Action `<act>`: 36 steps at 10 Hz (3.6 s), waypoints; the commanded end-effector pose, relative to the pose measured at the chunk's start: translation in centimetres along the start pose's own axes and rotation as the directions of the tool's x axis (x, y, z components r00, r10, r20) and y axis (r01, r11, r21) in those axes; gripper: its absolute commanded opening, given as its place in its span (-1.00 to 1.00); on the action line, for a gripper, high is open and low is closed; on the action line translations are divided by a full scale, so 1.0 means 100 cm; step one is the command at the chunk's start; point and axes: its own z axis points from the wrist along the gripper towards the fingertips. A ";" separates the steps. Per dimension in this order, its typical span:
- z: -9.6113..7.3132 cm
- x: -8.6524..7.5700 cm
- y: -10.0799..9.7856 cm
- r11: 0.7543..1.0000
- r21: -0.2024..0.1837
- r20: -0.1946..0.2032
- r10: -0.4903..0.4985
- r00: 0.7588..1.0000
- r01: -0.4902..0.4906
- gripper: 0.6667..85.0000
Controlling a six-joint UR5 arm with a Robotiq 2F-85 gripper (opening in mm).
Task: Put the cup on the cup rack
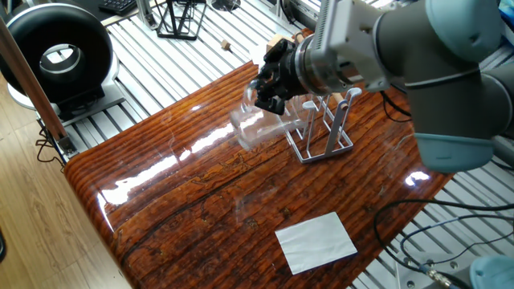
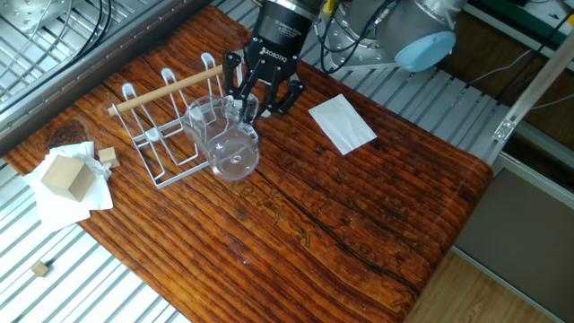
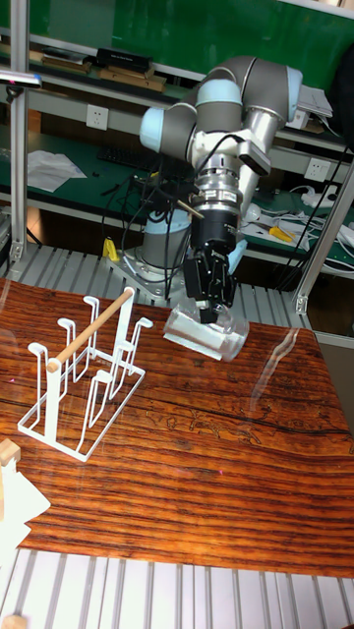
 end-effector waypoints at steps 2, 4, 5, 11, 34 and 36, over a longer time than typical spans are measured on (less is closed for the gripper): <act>-0.002 0.000 0.004 1.000 -0.016 -0.012 -0.008 1.000 0.008 -0.99; 0.004 -0.002 0.007 1.000 -0.013 -0.020 -0.002 1.000 0.002 -0.99; 0.012 -0.005 0.010 1.000 -0.007 -0.026 -0.001 1.000 0.001 -0.99; 0.073 0.004 0.030 1.000 -0.002 -0.105 -0.026 0.994 0.026 -0.99; 0.119 0.026 0.068 0.995 -0.084 -0.069 0.042 0.997 -0.048 -0.98; 0.116 0.022 0.071 0.994 -0.099 -0.052 0.049 0.997 -0.054 -0.88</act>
